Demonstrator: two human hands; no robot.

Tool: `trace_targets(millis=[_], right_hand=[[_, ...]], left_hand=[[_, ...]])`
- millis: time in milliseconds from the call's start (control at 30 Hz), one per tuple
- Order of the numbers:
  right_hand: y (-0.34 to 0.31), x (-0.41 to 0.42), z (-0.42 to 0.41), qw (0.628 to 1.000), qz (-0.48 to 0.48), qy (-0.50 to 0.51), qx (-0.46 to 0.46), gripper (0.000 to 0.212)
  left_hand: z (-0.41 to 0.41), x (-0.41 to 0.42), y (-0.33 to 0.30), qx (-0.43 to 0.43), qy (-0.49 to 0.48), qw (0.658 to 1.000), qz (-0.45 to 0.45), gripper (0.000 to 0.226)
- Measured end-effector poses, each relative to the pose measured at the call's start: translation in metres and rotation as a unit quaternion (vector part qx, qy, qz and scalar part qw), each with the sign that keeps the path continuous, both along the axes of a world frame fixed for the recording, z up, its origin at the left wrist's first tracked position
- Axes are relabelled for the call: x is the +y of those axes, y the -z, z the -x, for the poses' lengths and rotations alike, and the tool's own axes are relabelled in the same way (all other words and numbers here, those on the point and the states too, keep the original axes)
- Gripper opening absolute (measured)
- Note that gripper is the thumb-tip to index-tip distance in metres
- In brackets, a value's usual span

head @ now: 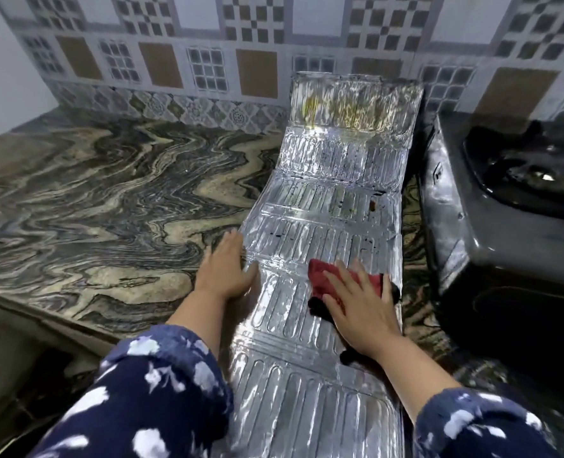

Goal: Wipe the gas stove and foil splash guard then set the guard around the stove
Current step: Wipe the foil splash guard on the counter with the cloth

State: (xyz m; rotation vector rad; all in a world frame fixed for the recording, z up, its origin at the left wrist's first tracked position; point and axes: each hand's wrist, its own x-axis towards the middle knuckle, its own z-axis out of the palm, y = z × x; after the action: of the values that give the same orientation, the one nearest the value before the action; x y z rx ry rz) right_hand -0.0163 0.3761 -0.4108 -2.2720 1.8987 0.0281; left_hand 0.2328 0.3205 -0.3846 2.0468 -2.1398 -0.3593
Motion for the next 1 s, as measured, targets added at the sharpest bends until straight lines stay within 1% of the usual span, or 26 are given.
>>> trace_targets(millis=[33, 67, 200, 267, 333, 467, 633, 833, 933, 1000], right_hand=[[0.000, 0.002, 0.000, 1.000, 0.004, -0.001, -0.004, 0.076], [0.000, 0.005, 0.000, 1.000, 0.009, -0.007, -0.009, 0.074], [-0.005, 0.006, 0.004, 0.998, -0.001, -0.064, -0.018, 0.057], [-0.006, 0.003, 0.005, 0.997, -0.013, -0.075, -0.010, 0.059], [-0.007, -0.003, 0.004, 0.997, -0.019, -0.074, -0.001, 0.065], [-0.009, -0.037, 0.005, 0.999, -0.018, -0.025, -0.012, 0.071], [0.000, -0.115, 0.026, 0.998, -0.010, 0.062, 0.002, 0.058], [0.002, -0.200, 0.063, 0.988, -0.007, 0.152, 0.019, 0.059], [0.001, -0.231, 0.061, 0.985, -0.011, 0.172, 0.019, 0.059], [0.001, -0.240, 0.054, 0.987, -0.005, 0.161, 0.014, 0.058]], left_hand=[[-0.002, -0.008, 0.003, -0.001, 0.001, 1.000, -0.004, 0.071], [-0.004, -0.015, 0.005, -0.006, 0.004, 1.000, -0.009, 0.069], [-0.016, -0.035, 0.017, -0.009, 0.009, 1.000, -0.029, 0.058], [-0.025, -0.043, 0.023, -0.012, 0.019, 0.999, -0.026, 0.055], [-0.031, -0.047, 0.031, -0.027, 0.037, 0.999, -0.009, 0.054], [-0.036, -0.048, 0.043, -0.033, 0.044, 0.998, 0.023, 0.056], [-0.038, -0.050, 0.044, -0.029, 0.046, 0.998, 0.030, 0.058], [-0.039, -0.050, 0.044, -0.025, 0.044, 0.998, 0.035, 0.077], [-0.037, -0.050, 0.044, -0.028, 0.042, 0.998, 0.036, 0.080], [-0.037, -0.050, 0.044, -0.026, 0.040, 0.998, 0.038, 0.081]])
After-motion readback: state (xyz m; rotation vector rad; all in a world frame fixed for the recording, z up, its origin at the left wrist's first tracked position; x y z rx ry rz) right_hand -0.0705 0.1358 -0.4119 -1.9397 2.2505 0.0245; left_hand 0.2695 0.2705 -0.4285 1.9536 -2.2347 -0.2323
